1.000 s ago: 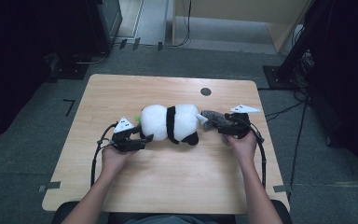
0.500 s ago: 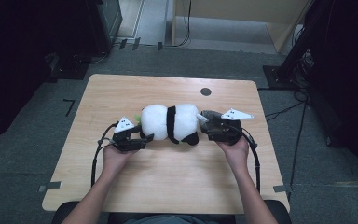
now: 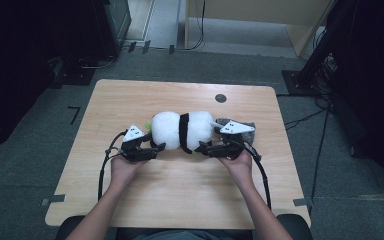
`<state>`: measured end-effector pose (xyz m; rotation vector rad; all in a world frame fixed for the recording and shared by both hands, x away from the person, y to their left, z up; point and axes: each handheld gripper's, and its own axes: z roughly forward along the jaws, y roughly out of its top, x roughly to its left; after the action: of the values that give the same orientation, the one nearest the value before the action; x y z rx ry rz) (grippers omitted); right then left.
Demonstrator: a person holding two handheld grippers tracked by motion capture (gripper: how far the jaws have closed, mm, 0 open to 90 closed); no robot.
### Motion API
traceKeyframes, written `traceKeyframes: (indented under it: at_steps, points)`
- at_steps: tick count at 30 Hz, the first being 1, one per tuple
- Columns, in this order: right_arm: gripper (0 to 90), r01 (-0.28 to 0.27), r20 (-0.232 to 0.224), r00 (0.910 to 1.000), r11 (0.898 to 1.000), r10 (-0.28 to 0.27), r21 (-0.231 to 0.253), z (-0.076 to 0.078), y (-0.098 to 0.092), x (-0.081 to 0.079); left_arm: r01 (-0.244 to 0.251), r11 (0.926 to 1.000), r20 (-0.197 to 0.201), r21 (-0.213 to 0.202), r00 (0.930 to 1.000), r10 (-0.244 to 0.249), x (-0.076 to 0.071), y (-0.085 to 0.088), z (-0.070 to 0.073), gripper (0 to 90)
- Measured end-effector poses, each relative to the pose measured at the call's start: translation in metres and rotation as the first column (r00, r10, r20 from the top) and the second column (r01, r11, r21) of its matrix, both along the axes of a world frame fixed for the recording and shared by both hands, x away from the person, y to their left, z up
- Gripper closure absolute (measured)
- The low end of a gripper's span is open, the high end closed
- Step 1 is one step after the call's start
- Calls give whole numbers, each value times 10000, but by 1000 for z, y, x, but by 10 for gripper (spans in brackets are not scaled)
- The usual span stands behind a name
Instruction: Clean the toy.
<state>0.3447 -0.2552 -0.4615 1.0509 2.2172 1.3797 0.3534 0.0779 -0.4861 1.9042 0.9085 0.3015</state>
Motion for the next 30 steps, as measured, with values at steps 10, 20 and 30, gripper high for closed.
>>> traceKeyframes:
  at_steps: [10, 20, 30]
  points:
    - [122, 370, 211, 9991, 9993, -370, 36, -12, 15, 8, -111, 9998, -121, -164, 9999, 109, 2, -3, 0, 309]
    - [142, 737, 263, 9970, 9955, -722, -596, -23, 28, 15, -223, 9994, -272, -261, 9994, 215, 3, -5, 0, 321]
    - [534, 643, 9, 9979, 9956, -644, -678, -19, 22, 22, -106, 9997, -228, -219, 9997, 101, 3, -6, 1, 341]
